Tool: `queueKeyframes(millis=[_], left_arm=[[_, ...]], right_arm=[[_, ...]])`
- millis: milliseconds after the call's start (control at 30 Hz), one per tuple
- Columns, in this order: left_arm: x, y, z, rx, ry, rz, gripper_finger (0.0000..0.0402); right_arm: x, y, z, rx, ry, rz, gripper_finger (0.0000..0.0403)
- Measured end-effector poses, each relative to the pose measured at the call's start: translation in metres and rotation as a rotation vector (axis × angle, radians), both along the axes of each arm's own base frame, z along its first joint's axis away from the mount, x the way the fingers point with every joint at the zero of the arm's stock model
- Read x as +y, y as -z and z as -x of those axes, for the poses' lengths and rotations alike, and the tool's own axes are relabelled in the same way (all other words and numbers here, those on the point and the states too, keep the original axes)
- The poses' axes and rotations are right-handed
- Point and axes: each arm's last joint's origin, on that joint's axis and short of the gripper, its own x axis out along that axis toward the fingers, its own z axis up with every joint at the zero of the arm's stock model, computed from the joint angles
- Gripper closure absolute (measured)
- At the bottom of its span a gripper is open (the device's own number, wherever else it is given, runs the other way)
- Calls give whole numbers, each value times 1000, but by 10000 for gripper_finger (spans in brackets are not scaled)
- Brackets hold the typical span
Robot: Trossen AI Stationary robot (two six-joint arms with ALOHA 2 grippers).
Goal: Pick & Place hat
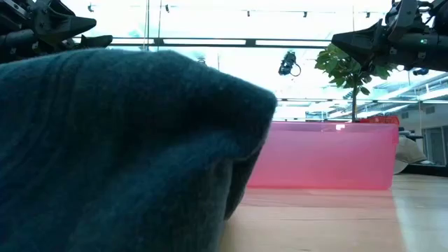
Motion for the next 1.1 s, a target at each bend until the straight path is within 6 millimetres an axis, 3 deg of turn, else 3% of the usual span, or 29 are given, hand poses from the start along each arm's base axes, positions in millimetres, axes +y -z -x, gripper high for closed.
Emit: queueKeyframes(millis=[1100], left_arm=[[0, 0, 0, 0, 0, 0, 225]], right_arm=[[-1, -2, 1, -43, 12, -62, 371]])
